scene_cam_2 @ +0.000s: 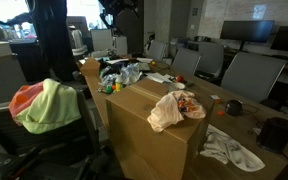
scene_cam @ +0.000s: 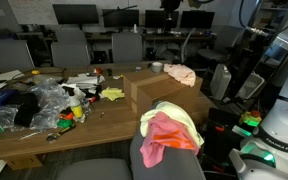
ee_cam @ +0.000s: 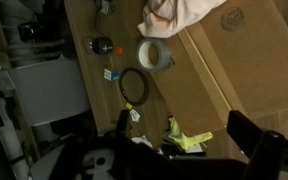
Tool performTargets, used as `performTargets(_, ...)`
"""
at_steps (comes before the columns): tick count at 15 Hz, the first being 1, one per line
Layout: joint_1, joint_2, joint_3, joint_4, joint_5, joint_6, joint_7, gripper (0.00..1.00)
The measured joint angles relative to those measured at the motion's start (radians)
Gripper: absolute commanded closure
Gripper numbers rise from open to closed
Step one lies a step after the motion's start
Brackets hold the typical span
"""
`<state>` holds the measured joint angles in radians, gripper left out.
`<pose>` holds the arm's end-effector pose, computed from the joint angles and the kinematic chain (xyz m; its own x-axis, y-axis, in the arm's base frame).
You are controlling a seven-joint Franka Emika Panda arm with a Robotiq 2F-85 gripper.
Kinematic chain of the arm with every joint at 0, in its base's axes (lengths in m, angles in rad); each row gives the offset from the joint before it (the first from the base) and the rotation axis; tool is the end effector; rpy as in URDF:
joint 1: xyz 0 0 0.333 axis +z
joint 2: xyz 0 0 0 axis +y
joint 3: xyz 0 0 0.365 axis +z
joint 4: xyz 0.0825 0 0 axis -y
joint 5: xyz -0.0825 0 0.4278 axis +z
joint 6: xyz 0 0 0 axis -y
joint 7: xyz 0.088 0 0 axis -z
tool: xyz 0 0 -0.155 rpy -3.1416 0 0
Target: Hang the shirts that are on the box on the back of the chair
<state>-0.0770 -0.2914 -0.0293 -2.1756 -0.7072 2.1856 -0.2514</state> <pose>0.5339 -0.1077 0.5478 0.8871 0.4615 0.0109 0.3507 -0.6890 0.6343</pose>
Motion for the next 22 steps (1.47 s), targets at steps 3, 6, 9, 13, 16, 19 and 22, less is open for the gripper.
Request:
performTargets(3,-0.047,0.039,-0.045,0.055,0.003,-0.046,0.062,0.00)
performTargets(6,-0.073,0.080,-0.081,0.102,0.046,-0.122,0.115,0.00)
performTargets(9,-0.085,0.120,-0.110,0.135,0.140,-0.195,0.155,0.00)
performTargets(13,-0.095,0.182,-0.131,0.160,0.294,-0.278,0.211,0.00)
performTargets(16,-0.100,0.226,-0.146,0.171,0.411,-0.321,0.259,0.00)
performTargets(19,-0.116,0.260,-0.164,0.172,0.480,-0.343,0.319,0.00)
performTargets(22,-0.136,0.289,-0.183,0.170,0.486,-0.353,0.399,0.00)
